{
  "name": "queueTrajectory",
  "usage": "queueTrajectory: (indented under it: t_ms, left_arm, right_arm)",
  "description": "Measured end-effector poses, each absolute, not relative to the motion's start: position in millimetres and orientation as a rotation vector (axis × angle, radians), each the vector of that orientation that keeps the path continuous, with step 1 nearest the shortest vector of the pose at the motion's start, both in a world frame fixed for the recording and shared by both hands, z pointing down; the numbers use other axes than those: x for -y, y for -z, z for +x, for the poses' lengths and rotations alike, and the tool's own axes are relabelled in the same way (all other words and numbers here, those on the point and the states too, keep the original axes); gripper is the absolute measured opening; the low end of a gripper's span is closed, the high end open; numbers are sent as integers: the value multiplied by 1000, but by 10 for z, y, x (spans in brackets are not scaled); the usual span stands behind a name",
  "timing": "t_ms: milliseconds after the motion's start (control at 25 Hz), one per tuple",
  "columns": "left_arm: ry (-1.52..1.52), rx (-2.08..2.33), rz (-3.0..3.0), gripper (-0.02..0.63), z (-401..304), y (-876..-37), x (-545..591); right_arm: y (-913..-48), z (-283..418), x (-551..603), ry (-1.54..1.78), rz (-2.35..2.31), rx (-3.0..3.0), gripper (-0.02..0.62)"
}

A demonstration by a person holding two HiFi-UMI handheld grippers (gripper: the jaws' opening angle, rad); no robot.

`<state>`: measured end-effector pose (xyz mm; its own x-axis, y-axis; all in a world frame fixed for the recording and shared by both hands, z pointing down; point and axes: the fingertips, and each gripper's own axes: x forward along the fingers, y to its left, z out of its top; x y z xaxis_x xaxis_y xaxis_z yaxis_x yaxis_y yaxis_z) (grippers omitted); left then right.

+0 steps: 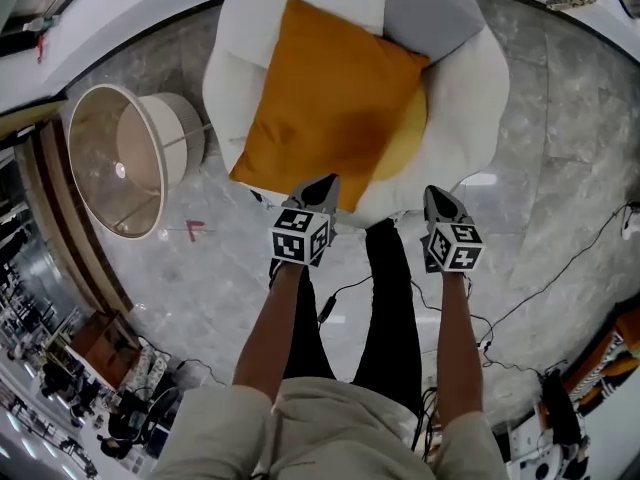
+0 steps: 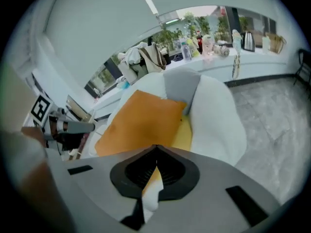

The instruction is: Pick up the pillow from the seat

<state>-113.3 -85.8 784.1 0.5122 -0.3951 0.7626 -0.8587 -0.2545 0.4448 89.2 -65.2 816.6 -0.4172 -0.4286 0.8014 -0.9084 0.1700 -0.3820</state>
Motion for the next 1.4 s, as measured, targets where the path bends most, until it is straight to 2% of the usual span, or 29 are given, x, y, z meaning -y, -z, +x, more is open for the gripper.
queueTrajectory:
  t_ms: [320,440,520,600,640,880,1200,1400]
  left_arm:
    - [-877,853,1924,9,-1519,-8561,659]
    - [-963,803,1947,9,-1630,-8805,607]
    - [-1007,800,1956,9,-1706,-8976,644]
    - [-1050,833,1951,9,-1860,-9132,780]
    - [-1065,855,1946,9,-1926,-9201,860]
    - [-1125,849,1972,9,-2047,-9459,1078]
    - [-1080,828,2018,9,-2179,-9637,1153]
    - [-1072,866,2024,9,-2316,-9695,1213]
  right_arm:
    - [-8883,40,367,-1663,1356,2026,8]
    - [-9212,-52,123,-1822,1442,1970,11]
    - [-9414,-67,15,-1924,1495,1933,47]
    - [-9582,-143,-21,-2019,1510,1923,149]
    - [-9655,-160,-21,-2044,1511,1923,171]
    - [-10003,-167,74,-2109,1516,1940,236]
    - [-10200,-378,243,-2194,1429,2027,269]
    - [-10262,-496,173,-2237,1369,2048,312]
